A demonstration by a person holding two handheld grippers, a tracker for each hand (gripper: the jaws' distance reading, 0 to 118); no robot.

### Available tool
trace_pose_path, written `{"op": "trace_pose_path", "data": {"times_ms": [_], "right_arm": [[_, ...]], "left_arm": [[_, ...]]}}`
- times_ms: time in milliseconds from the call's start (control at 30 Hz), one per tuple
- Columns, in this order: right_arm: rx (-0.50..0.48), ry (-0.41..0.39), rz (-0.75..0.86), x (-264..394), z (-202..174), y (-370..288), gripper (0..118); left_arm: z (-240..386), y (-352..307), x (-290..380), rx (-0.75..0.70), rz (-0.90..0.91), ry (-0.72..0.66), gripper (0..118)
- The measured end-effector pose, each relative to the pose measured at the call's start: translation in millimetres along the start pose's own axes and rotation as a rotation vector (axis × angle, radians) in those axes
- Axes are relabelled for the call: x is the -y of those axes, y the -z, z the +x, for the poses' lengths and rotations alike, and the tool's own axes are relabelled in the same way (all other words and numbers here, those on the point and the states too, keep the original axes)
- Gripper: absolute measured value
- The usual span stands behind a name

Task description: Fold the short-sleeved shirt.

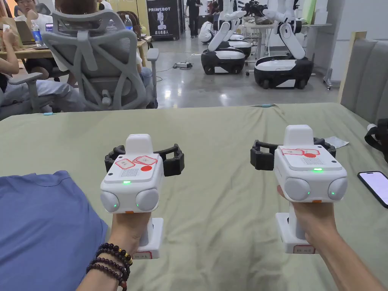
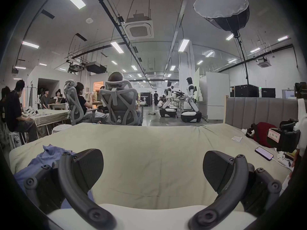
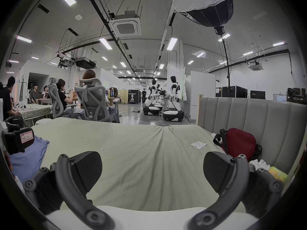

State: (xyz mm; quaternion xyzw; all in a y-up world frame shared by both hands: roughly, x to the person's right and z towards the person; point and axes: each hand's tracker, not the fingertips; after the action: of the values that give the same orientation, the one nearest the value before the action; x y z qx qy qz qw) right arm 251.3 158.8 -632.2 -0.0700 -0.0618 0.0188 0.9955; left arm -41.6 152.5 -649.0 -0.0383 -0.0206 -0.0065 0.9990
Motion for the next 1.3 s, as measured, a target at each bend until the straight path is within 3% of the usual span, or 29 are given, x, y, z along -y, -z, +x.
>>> {"op": "trace_pose_path", "data": {"times_ms": [633, 667, 700, 733, 767, 800, 867, 1100, 1200, 1300], "right_arm": [[0.011, 0.003, -0.011, 5, 0, -1, 118], [0.011, 0.004, -0.012, 6, 1, -1, 117], [0.007, 0.005, -0.016, 6, 2, -1, 107], [0.001, 0.007, -0.019, 5, 2, -1, 78], [-0.004, 0.009, -0.018, 5, 3, -2, 39], [-0.01, 0.01, -0.017, 5, 3, -2, 2], [0.007, 0.008, -0.032, 6, 3, 1, 0], [0.009, -0.001, -0.033, 8, -2, 1, 0], [-0.029, -0.002, -0.033, 2, -26, 8, 0], [-0.139, -0.018, -0.017, -5, -74, 14, 0]], "left_arm": [[2, 2, 3, -0.002, -0.01, -0.005, 118], [2, 2, 4, 0.0, -0.013, -0.003, 111], [2, 1, 4, 0.006, -0.012, -0.002, 91], [1, -2, 5, 0.027, 0.001, -0.015, 42], [1, -4, 5, 0.041, 0.021, -0.038, 0], [1, -4, 6, 0.033, 0.026, -0.041, 0], [6, 0, 1, -0.037, 0.002, 0.007, 0], [1, 0, -2, -0.014, 0.009, 0.003, 0], [-28, -8, -3, -0.057, 0.01, -0.019, 0], [-75, -24, -4, -0.16, 0.022, -0.007, 0]]}}
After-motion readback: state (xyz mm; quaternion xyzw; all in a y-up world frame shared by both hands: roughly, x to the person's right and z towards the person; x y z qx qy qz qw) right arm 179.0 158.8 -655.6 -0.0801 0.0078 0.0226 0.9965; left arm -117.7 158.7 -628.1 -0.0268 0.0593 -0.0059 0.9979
